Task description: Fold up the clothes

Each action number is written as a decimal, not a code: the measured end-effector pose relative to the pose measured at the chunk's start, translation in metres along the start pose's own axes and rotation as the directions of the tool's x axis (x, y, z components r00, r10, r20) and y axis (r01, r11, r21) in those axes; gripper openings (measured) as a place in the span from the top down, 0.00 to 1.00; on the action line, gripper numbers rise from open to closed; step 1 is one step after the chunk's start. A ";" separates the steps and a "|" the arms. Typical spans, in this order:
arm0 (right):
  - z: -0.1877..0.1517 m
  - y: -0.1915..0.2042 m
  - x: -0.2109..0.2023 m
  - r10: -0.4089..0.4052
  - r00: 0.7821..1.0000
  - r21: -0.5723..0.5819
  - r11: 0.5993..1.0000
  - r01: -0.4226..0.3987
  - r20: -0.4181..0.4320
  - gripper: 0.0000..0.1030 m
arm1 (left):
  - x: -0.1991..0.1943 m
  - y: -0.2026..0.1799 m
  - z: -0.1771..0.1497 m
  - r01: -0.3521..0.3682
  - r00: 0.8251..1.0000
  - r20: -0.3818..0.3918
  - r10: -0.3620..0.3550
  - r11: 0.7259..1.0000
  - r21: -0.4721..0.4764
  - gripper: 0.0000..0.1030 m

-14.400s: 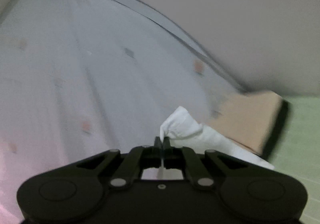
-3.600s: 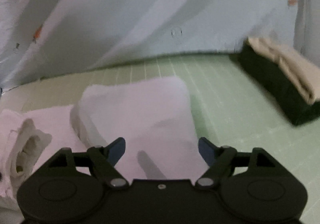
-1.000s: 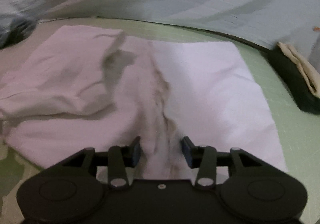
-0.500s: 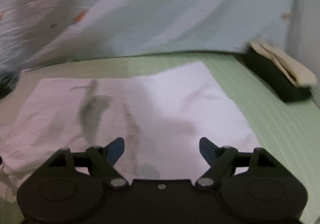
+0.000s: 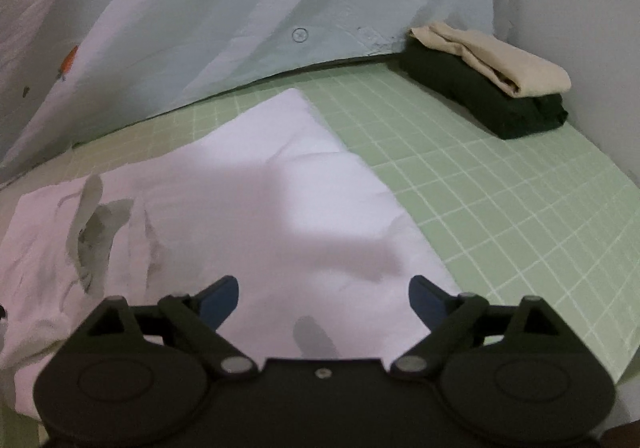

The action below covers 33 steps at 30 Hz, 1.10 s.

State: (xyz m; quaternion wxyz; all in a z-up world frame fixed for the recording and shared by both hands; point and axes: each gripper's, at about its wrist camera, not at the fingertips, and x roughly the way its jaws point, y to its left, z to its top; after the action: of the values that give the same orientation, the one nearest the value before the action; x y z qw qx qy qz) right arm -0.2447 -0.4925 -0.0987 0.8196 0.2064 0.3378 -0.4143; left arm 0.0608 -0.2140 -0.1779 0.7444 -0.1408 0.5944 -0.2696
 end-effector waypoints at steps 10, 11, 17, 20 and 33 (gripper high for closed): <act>0.026 -0.054 0.033 0.034 0.999 0.054 0.998 -0.033 -0.010 0.10 | -0.046 -0.064 -0.029 0.026 0.964 0.259 -0.051 0.994 0.102 0.79; 0.030 -0.066 0.039 0.043 0.999 0.090 0.995 -0.042 -0.017 0.10 | -0.053 -0.087 -0.033 0.015 0.959 0.278 -0.061 0.987 0.163 0.80; 0.043 -0.126 0.067 0.086 0.995 0.178 0.981 -0.077 -0.042 0.10 | -0.045 -0.206 -0.067 0.090 0.947 0.258 -0.190 0.931 0.353 0.81; 0.042 -0.156 0.074 0.108 0.993 0.201 0.975 -0.096 -0.049 0.10 | -0.005 -0.258 -0.092 0.136 0.962 0.160 -0.222 0.895 0.425 0.81; 0.051 -0.239 0.090 0.106 0.994 0.308 0.946 -0.099 -0.006 0.10 | 0.152 -0.331 -0.143 0.209 0.956 -0.276 -0.099 0.890 0.406 0.29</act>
State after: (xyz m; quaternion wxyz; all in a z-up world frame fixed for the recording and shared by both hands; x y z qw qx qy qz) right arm -0.3823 -0.7092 -0.1425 0.7942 0.3532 0.2671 -0.4162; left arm -0.1322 -0.5543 -0.1612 0.6528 0.0148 0.5953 -0.4683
